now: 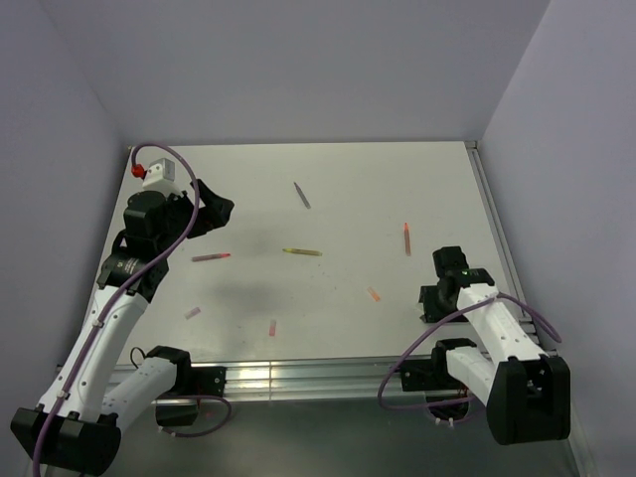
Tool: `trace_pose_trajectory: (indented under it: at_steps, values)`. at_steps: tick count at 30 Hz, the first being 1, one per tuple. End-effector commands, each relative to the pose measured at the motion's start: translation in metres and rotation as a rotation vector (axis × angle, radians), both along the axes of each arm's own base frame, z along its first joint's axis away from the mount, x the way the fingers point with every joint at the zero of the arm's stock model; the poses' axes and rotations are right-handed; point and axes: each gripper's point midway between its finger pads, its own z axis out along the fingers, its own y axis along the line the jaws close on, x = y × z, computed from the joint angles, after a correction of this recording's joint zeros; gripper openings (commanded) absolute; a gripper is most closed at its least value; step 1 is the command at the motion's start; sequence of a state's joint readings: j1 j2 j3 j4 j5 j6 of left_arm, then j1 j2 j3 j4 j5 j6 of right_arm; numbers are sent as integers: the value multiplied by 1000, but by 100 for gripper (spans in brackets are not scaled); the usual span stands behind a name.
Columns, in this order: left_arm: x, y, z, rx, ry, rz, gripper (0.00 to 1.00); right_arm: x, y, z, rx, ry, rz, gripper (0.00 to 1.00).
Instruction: Insert the pens into the pen caps
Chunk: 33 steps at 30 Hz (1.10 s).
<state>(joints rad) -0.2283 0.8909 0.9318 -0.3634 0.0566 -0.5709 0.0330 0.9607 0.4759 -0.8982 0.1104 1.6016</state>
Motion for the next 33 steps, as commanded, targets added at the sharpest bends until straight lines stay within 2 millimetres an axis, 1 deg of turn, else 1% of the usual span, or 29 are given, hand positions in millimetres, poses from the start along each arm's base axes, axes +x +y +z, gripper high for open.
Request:
trace_pose_trajectory:
  at_steps: [1, 8, 14, 15, 16, 17, 18, 19, 21, 22, 23, 25, 26, 27, 28, 30, 31, 32, 33]
  values:
    - [3, -2, 19, -30, -56, -5, 93, 5, -4, -3, -8, -3, -44, 51]
    - [4, -3, 18, -32, -52, -8, 93, 5, -4, -11, -3, 20, -53, 49]
    - [4, -5, 19, -37, -53, -14, 93, 12, -5, -10, -11, 9, -7, 26]
    - [4, -5, 19, -36, -54, -16, 93, 12, -5, -12, -14, 15, 12, 19]
    - [4, -5, 19, -38, -53, -17, 93, 13, -6, -12, -23, 14, 28, 15]
    - [4, -5, 18, -37, -51, -19, 93, 19, -7, -8, -32, 0, 45, 10]
    - [4, -5, 18, -35, -51, -19, 93, 23, -9, -6, -53, -3, 97, 1]
    - [4, -6, 16, -34, -45, -21, 93, 26, -14, -3, -81, -7, 123, 0]
    - [5, -7, 15, -36, -41, -29, 93, 43, -17, 12, -125, -47, 227, 0]
    - [5, -9, 15, -38, -41, -37, 93, 57, -16, 25, -134, -95, 273, 0]
    - [5, -11, 13, -40, -37, -47, 93, 63, -15, 32, -154, -124, 357, 0]
    - [5, -16, 11, -50, -30, -77, 91, 91, -11, 61, -180, -275, 436, 0]
    - [5, -19, 13, -56, -39, -91, 91, 100, -2, 73, -167, -338, 488, 0]
    - [4, -25, 12, -64, -37, -123, 91, 114, 9, 93, -194, -446, 583, 0]
    - [4, -28, 10, -67, -30, -139, 90, 123, 20, 108, -197, -518, 644, 0]
    - [1, -39, 11, -89, -38, -200, 86, 138, 56, 146, -178, -702, 811, 0]
    - [1, -43, 8, -98, -30, -222, 85, 143, 69, 158, -166, -768, 870, 0]
    - [0, -46, 9, -107, -32, -243, 84, 148, 82, 178, -170, -840, 941, 0]
    - [0, -51, 11, -120, -40, -266, 81, 148, 106, 189, -136, -898, 1030, 0]
